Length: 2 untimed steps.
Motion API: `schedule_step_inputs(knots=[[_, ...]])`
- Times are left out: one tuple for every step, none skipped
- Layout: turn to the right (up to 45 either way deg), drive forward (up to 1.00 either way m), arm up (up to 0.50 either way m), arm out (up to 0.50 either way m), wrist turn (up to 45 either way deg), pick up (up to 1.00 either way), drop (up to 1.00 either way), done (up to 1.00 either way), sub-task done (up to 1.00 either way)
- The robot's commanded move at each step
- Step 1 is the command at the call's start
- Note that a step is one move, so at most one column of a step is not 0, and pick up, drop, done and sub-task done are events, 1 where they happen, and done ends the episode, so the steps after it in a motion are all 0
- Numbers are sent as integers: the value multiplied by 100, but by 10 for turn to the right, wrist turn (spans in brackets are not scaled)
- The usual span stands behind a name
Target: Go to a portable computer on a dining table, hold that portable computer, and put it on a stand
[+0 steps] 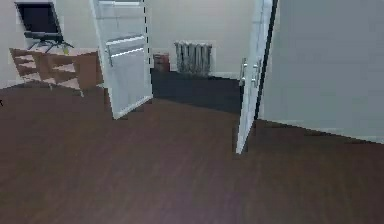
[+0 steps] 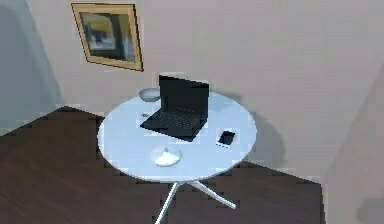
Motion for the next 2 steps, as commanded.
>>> schedule_step_inputs(knots=[[450, 0, 0, 0, 0, 0, 0, 0, 0], [450, 0, 0, 0, 0, 0, 0, 0, 0]])
